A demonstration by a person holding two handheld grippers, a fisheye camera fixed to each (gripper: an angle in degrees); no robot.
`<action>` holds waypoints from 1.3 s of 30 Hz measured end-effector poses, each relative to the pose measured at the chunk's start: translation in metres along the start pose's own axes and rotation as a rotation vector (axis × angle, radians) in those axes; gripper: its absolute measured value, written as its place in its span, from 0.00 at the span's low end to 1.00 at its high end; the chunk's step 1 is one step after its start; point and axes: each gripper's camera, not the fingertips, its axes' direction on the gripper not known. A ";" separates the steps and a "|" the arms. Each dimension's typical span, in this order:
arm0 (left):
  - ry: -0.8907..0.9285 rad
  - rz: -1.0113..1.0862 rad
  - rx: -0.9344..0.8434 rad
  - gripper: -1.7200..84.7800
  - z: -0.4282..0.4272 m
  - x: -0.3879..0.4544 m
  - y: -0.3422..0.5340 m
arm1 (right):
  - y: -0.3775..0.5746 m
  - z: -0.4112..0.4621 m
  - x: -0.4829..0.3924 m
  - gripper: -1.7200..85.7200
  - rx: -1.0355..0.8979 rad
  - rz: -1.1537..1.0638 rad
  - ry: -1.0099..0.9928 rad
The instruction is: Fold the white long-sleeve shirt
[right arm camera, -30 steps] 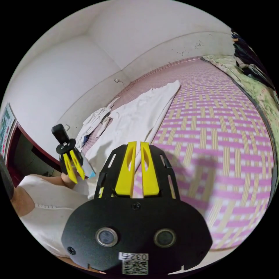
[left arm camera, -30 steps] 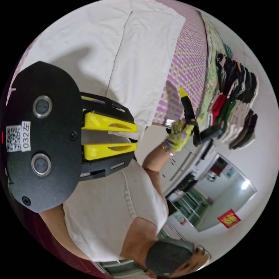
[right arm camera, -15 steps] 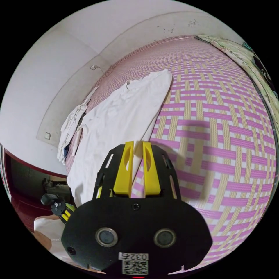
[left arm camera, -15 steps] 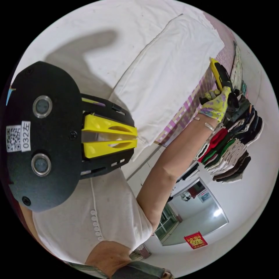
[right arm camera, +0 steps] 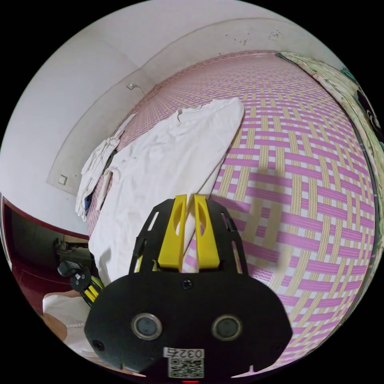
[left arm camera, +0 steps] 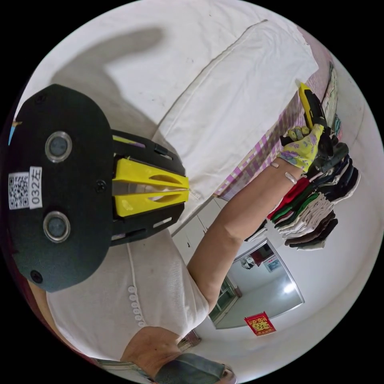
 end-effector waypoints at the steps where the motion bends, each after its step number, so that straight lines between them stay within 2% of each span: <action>1: 0.005 -0.003 0.002 0.00 -0.001 -0.003 0.002 | -0.001 0.000 -0.001 0.05 -0.007 0.000 0.015; 10: 0.036 0.054 -0.012 0.00 -0.011 0.003 0.010 | 0.004 -0.049 -0.029 0.01 0.093 -0.076 0.078; 15: 0.024 0.056 -0.043 0.00 -0.004 -0.001 0.011 | 0.002 -0.019 0.010 0.01 -0.027 0.008 0.076; 22: 0.064 0.009 0.104 0.00 -0.042 -0.016 0.042 | 0.024 -0.039 0.018 0.01 0.101 -0.023 0.036; 25: 0.041 -0.053 0.152 0.00 -0.053 -0.028 0.053 | 0.022 -0.027 0.024 0.03 0.011 -0.002 0.123; 27: 0.036 -0.065 0.165 0.00 -0.056 -0.032 0.059 | 0.031 -0.032 0.027 0.05 0.019 0.008 0.125; 30: 0.008 -0.079 0.182 0.00 -0.060 -0.034 0.069 | 0.068 -0.055 0.017 0.06 0.064 -0.043 -0.023; 34: -0.024 -0.090 0.173 0.00 -0.059 -0.038 0.077 | 0.148 -0.057 -0.014 0.06 -0.011 -0.214 -0.185; 36: -0.024 -0.080 0.157 0.01 -0.057 -0.037 0.078 | 0.180 -0.048 -0.027 0.06 -0.062 -0.284 -0.171; 39: -0.059 -0.069 0.137 0.01 -0.056 -0.035 0.080 | 0.213 -0.036 -0.035 0.03 -0.103 -0.316 -0.024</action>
